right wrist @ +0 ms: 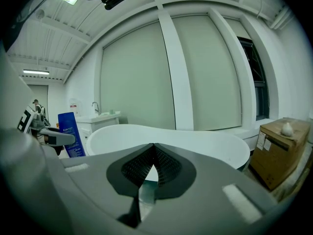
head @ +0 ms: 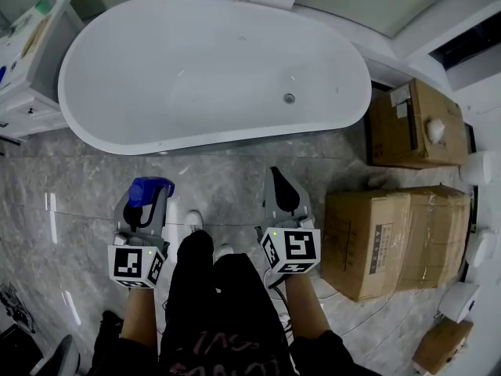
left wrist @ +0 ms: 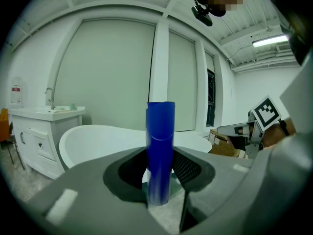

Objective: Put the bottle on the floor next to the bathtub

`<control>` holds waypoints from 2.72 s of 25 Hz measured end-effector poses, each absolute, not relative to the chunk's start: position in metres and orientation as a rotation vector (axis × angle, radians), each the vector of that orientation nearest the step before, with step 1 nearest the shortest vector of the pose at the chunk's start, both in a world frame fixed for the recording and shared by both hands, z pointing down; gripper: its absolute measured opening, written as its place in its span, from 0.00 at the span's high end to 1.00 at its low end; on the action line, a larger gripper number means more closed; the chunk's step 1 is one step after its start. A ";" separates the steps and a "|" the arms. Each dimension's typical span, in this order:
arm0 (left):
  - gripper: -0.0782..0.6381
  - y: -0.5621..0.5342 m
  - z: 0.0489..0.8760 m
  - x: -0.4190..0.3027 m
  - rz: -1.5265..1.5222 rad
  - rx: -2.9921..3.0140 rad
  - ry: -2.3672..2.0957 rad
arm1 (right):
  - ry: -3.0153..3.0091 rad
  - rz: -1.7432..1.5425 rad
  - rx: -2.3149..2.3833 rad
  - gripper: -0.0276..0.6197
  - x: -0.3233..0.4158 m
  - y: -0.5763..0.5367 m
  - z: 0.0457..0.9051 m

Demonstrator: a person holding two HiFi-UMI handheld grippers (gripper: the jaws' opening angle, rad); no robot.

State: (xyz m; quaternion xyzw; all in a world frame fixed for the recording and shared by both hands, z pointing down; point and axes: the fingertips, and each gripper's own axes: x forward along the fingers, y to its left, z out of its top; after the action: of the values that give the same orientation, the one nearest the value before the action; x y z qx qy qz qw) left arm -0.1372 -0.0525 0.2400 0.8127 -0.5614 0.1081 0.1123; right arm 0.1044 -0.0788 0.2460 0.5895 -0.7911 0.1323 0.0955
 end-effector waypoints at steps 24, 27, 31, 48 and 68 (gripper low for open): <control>0.66 -0.062 0.448 -0.164 0.268 2.375 -1.724 | -2.372 0.388 1.734 0.91 0.081 -0.089 0.452; 0.66 -0.066 0.482 -0.164 0.283 2.378 -1.714 | -2.382 0.403 1.742 0.92 0.083 -0.092 0.487; 0.66 -0.074 0.522 -0.171 0.270 2.390 -1.723 | -2.392 0.400 1.741 0.92 0.079 -0.093 0.529; 0.66 -0.096 0.635 -0.182 0.305 2.401 -1.745 | -2.424 0.297 1.737 0.92 0.092 -0.103 0.618; 0.66 -0.124 0.739 -0.169 0.348 2.432 -1.681 | -2.464 0.312 1.586 0.92 0.077 -0.121 0.723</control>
State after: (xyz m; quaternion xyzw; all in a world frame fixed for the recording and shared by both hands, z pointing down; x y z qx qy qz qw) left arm -0.1690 -0.1240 0.7391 0.8142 -0.5628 0.1165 0.0824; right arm 0.0772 -0.1209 0.7225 0.5357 -0.8322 0.1054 0.0970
